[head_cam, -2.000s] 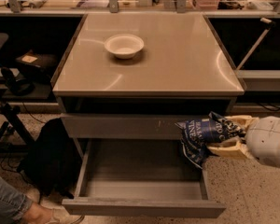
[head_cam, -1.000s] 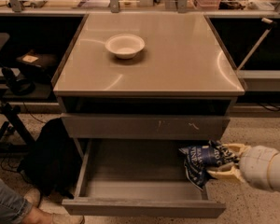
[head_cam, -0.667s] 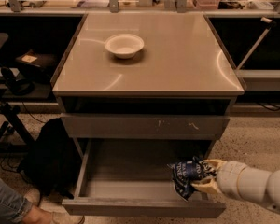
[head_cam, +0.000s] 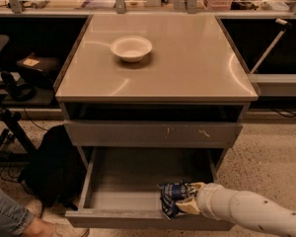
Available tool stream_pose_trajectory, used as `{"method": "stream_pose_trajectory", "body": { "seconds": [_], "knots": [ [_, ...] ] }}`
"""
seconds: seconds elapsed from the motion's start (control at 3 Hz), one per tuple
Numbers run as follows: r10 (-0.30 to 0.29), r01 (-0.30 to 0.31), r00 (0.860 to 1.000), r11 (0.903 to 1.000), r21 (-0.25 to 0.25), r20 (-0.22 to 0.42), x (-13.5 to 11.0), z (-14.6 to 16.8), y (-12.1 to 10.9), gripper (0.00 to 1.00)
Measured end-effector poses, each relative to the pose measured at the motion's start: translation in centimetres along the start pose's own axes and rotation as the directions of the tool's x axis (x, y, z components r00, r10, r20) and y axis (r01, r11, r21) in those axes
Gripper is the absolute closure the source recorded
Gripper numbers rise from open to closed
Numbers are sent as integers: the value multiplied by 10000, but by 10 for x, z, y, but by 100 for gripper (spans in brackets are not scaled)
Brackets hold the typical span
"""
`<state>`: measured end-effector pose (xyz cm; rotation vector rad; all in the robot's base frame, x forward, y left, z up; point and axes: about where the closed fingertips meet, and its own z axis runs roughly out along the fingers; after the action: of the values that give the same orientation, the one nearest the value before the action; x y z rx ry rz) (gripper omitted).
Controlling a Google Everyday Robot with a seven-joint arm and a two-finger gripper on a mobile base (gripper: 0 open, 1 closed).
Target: Place blue chip bag into middle drawer
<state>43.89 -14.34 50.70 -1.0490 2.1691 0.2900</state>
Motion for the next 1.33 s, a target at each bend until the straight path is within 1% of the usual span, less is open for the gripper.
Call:
{"method": "stream_pose_trajectory", "body": {
  "seconds": [0.33,0.67,1.0,1.33],
  "knots": [
    [1270,-1274,9918,9900,600,109,-14,34,-13,100],
    [1589,-1719,9824,9747,1431,982,-73,81,-48,100],
    [1177,-1400,9826,9777,1567,1433,-109,97,-46,100],
    [1175,-1397,9827,9778,1564,1430,-109,97,-46,100]
  ]
}}
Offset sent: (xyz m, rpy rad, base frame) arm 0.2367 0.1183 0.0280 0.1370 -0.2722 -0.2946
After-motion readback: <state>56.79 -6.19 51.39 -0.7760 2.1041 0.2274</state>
